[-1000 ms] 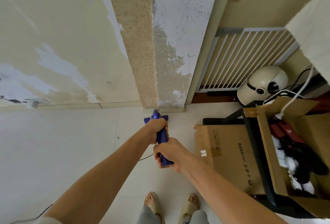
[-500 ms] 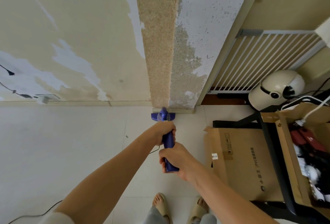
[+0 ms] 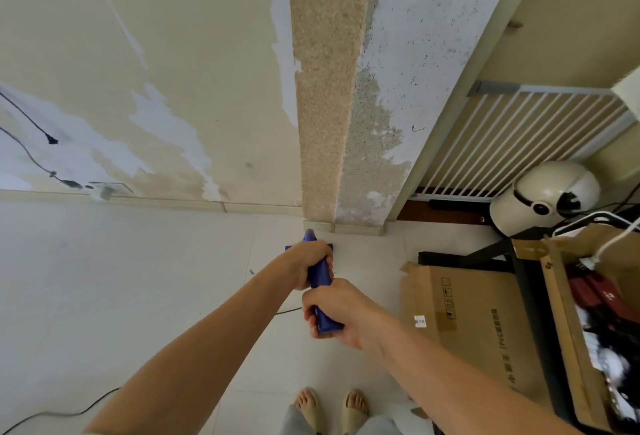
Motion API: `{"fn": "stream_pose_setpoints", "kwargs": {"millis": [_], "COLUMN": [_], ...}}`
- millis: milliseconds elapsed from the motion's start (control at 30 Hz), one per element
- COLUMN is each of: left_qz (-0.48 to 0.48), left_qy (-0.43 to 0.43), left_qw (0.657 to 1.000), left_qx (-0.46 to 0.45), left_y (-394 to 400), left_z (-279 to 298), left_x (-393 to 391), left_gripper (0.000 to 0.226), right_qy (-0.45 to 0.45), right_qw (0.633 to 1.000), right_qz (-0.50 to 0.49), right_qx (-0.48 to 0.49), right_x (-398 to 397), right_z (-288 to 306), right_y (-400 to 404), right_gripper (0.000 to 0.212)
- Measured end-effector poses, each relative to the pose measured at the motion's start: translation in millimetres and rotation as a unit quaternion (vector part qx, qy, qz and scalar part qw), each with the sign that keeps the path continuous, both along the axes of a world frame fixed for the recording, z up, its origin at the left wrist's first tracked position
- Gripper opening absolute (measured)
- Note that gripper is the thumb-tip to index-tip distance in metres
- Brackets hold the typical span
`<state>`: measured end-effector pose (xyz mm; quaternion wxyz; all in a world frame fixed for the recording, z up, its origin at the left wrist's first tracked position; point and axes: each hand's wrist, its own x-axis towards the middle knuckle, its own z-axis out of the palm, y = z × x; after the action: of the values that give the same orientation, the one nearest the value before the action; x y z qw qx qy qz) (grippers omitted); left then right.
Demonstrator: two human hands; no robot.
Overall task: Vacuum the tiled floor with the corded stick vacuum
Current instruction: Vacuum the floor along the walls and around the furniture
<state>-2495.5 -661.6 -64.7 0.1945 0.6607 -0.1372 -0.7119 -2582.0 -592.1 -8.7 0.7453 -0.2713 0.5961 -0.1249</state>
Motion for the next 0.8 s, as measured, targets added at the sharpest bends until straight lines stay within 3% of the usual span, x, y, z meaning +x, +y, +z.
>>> {"fn": "stream_pose_setpoints", "kwargs": {"millis": [233, 800], "left_qz": [-0.033, -0.064], "left_qy": [-0.025, -0.021], "left_qw": [0.999, 0.998], "left_qx": [0.0, 0.001], "left_y": [6, -12], "left_z": [6, 0], "left_x": [19, 36], "left_gripper": [0.015, 0.02], "right_qy": [-0.027, -0.019], "right_qw": [0.995, 0.997], "right_qz": [-0.094, -0.07], "right_qx": [0.034, 0.01], "right_x": [33, 46], "right_z": [-13, -24], "right_y": [11, -6], "right_gripper": [0.017, 0.018]}}
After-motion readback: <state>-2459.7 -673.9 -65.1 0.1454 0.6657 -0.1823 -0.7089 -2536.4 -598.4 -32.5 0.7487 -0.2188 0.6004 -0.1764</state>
